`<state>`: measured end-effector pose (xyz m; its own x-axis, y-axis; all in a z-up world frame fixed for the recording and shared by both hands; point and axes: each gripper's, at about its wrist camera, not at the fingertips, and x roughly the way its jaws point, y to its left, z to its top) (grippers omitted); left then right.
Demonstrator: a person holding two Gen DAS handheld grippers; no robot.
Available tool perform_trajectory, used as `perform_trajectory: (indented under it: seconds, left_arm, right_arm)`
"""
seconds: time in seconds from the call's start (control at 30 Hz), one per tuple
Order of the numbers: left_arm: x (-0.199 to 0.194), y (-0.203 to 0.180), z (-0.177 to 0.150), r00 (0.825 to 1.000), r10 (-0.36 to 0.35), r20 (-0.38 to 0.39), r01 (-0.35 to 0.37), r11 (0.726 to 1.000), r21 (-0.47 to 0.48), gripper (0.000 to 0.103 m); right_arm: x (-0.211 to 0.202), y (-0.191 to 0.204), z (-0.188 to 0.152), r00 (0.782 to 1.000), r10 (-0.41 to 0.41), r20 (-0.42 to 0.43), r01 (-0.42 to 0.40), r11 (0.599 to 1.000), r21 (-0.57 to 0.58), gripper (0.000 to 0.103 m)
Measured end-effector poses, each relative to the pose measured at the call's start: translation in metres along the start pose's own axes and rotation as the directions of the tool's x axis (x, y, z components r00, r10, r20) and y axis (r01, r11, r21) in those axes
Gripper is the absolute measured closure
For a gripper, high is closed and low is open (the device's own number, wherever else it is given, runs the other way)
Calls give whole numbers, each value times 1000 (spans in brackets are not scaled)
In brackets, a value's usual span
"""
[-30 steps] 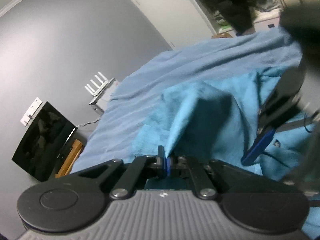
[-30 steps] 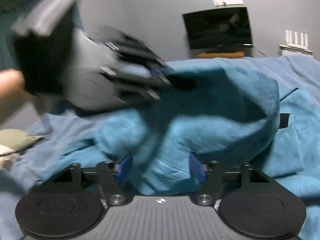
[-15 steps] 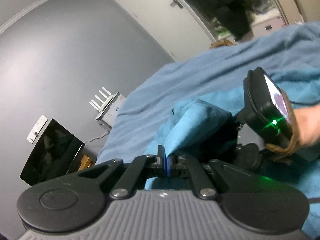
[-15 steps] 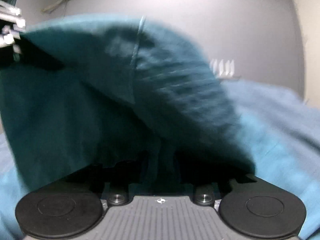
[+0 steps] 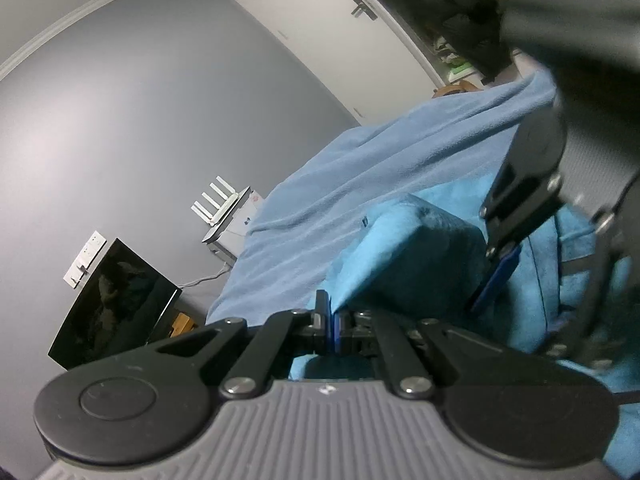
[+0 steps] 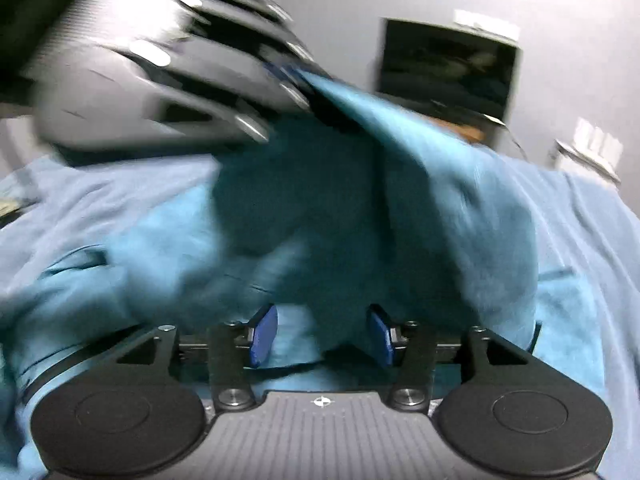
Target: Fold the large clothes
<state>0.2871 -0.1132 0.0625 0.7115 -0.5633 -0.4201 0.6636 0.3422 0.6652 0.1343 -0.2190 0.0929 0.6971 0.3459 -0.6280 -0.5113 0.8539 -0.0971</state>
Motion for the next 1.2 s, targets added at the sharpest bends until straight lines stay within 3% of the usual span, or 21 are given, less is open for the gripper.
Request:
perform_trajectory:
  seconds: [0.07, 0.2, 0.3, 0.4, 0.43, 0.53, 0.6, 0.63, 0.73, 0.87, 0.97, 1.03, 1.1, 1.17, 1.2]
  left_arm:
    - [0, 1, 0, 1000, -7, 2, 7, 1000, -20, 103]
    - [-4, 5, 3, 1000, -26, 5, 26, 999, -47, 103]
    - [-8, 6, 3, 999, -48, 7, 48, 998, -40, 103]
    - [-9, 5, 1, 998, -54, 15, 55, 997, -48, 103]
    - [-9, 5, 0, 998, -56, 17, 57, 997, -55, 103]
    - [-10, 5, -1, 998, -50, 28, 52, 996, -77, 103]
    - [-9, 3, -4, 998, -60, 22, 61, 993, -99, 103]
    - [-8, -1, -7, 998, -66, 17, 67, 993, -94, 103]
    - [-12, -20, -14, 997, -82, 10, 83, 995, -63, 103]
    - [-18, -45, -31, 995, -101, -6, 101, 993, -68, 103]
    - [-21, -65, -48, 993, -119, -21, 116, 989, -86, 103]
    - [-20, -82, -59, 988, -149, -38, 144, 985, -98, 103]
    - [-16, -102, -70, 984, -165, -71, 159, 984, -81, 103]
    - [-7, -117, -80, 980, -160, -117, 154, 986, -55, 103]
    - [-2, -123, -85, 978, -157, -136, 150, 987, -60, 103]
  right_arm:
    - [-13, 9, 6, 997, 65, 27, -65, 998, -10, 46]
    - [27, 25, 20, 994, 105, 16, -105, 994, 13, 50]
    - [83, 21, 13, 999, -15, -31, 18, 996, 87, 50]
    - [113, 2, 1, 991, -116, 64, 93, 954, 284, 52]
    - [119, -3, -3, 982, -150, 112, 103, 932, 346, 52]
    - [132, -15, -15, 926, -277, 258, 130, 872, 471, 50]
    - [140, -15, -22, 892, -325, 314, 152, 870, 469, 48]
    - [144, -13, -25, 891, -331, 310, 167, 875, 455, 47]
    - [141, -6, -36, 927, -277, 255, 146, 888, 435, 49]
    - [101, -3, -52, 960, -200, 199, 120, 928, 353, 47]
    - [60, -7, -56, 989, -110, 95, 85, 968, 235, 44]
    - [30, -8, -58, 991, -132, 24, 127, 978, 166, 36]
    - [4, -9, -64, 981, -182, -62, 189, 973, 134, 34]
    - [-13, -23, -68, 964, -223, -147, 248, 952, 179, 36]
    - [-21, -30, -67, 961, -233, -151, 262, 941, 215, 38]
